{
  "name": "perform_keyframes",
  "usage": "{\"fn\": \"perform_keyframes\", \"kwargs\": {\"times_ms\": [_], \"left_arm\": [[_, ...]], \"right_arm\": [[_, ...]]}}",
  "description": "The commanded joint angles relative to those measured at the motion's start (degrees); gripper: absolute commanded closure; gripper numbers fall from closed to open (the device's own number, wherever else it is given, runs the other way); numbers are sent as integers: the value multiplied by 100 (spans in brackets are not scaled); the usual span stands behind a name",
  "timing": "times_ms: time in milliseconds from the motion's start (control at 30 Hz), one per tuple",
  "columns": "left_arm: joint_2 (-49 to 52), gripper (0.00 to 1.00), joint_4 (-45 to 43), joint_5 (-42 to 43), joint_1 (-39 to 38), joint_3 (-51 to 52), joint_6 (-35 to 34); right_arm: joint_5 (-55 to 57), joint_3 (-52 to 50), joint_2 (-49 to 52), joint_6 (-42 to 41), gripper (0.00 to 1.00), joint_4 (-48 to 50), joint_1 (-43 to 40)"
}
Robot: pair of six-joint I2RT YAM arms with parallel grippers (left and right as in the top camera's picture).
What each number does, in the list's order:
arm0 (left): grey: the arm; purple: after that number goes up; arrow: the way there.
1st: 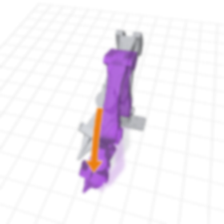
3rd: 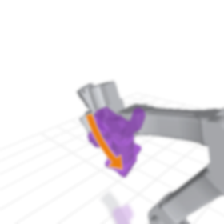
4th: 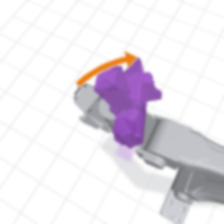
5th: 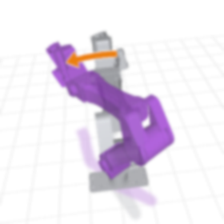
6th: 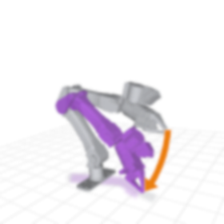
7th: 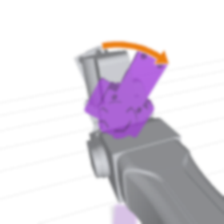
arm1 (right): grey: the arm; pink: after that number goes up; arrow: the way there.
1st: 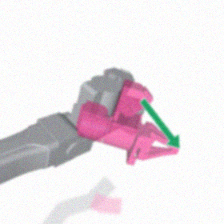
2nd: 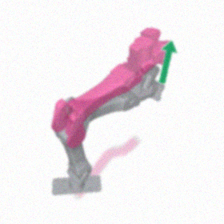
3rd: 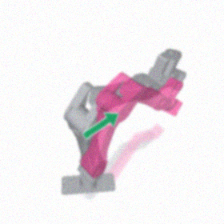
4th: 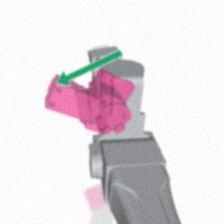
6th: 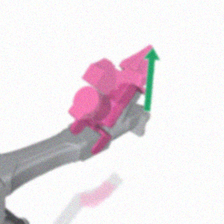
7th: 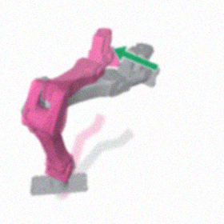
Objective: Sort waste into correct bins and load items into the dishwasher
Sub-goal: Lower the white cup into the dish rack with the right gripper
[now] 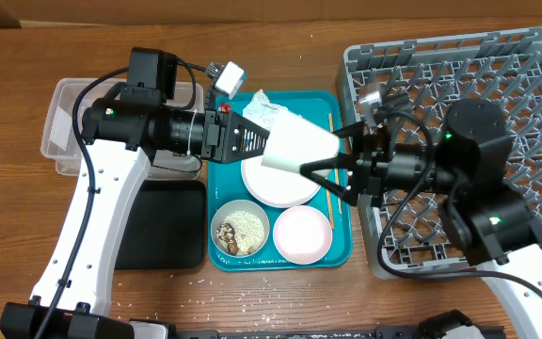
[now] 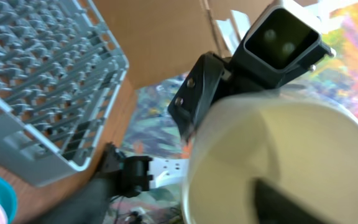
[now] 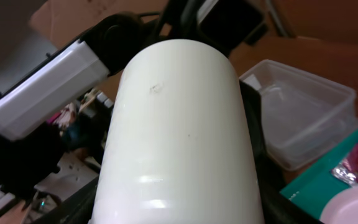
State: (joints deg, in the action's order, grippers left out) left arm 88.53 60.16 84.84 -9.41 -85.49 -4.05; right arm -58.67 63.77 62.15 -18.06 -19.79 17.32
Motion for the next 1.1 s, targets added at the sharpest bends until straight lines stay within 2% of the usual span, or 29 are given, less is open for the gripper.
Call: {"fn": "perform_keyframes", "kwargs": {"times_ms": [0, 100, 200, 300, 467, 633, 867, 933, 1067], "left_arm": [[22, 0, 7, -728, 20, -50, -107], [20, 0, 92, -1368, 164, -50, -389], [-13, 0, 138, -1644, 282, -52, -387], [-116, 0, 142, -2059, 293, -90, -407], [-442, 0, 149, -3261, 225, -334, -809], [-839, 0, 151, -3956, 210, -472, -977], [-1110, 0, 479, -4382, 210, -472, -966], [-1108, 0, 586, -4461, 210, -472, -964], [-1121, 0, 673, -4503, 210, -472, -920]], "right_arm": [[52, 120, -343, 50, 41, -411, -608], [1078, 120, -564, 85, 41, -1576, -1213], [2820, 127, -721, 22, 43, -2990, -1541], [3915, 125, -756, -79, 44, -4000, -1515], [5276, 118, -389, -623, 44, -5449, -1355], [5528, 111, 273, -621, 44, -5619, -1353], [5556, 111, 1325, -682, 43, -5727, -1353], [5429, 111, 1545, -660, 37, -5869, -1351], [5434, 157, 1574, -597, 16, -5810, -1276]]}}
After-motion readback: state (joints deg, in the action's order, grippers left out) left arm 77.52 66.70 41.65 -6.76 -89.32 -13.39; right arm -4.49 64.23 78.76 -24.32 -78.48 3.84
